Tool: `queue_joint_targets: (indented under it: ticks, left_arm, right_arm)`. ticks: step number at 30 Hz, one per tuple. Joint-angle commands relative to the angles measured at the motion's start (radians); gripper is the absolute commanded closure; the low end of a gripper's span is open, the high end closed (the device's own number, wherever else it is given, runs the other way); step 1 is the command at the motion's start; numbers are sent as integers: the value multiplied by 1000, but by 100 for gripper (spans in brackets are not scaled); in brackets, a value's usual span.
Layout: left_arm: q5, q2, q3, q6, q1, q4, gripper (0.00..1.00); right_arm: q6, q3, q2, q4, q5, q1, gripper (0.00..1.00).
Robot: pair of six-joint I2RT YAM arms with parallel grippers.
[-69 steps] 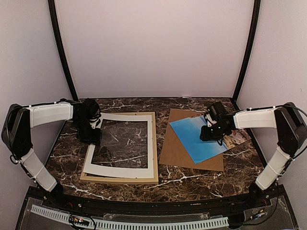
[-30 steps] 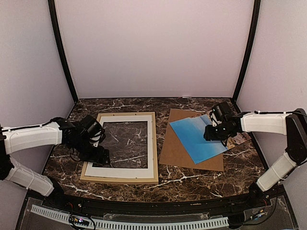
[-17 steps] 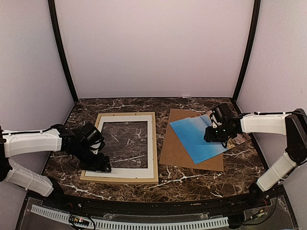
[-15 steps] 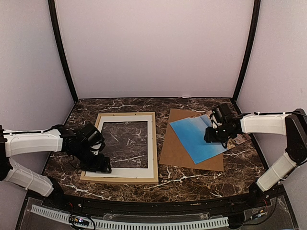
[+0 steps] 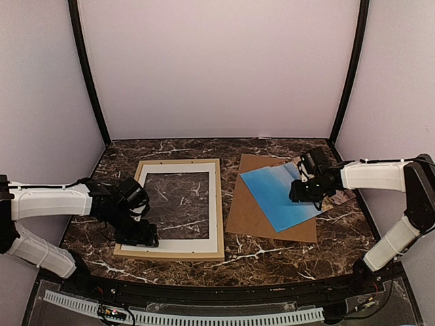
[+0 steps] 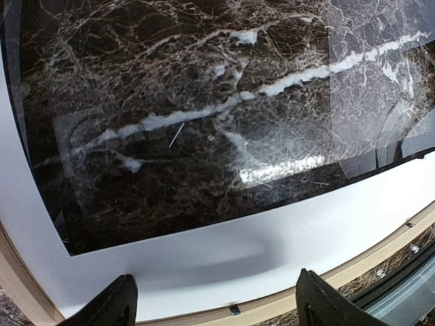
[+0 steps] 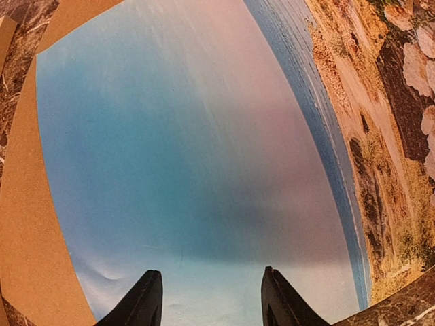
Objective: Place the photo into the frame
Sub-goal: Adjust the mat board under the glass panel.
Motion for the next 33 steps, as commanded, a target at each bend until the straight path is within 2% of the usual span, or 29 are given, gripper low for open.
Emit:
queue_joint_targets:
  ticks: [1, 12, 17, 24, 33]
  left_arm:
    - [-20, 27, 4, -4, -8, -11, 17]
    - [-92, 29, 144, 37, -72, -46, 17]
    - [-124, 79, 216, 70, -105, -33, 17]
    - [-89, 209, 317, 107, -173, 48, 17]
    - [37, 434, 445, 137, -331, 135, 17]
  right_arm:
    - [7, -5, 9, 36, 5, 10, 50]
    - [0, -6, 1, 34, 1, 10, 49]
    - [-8, -19, -30, 42, -3, 11, 43]
    - [-16, -16, -38, 32, -6, 11, 39]
    - [-8, -14, -35, 25, -7, 11, 36]
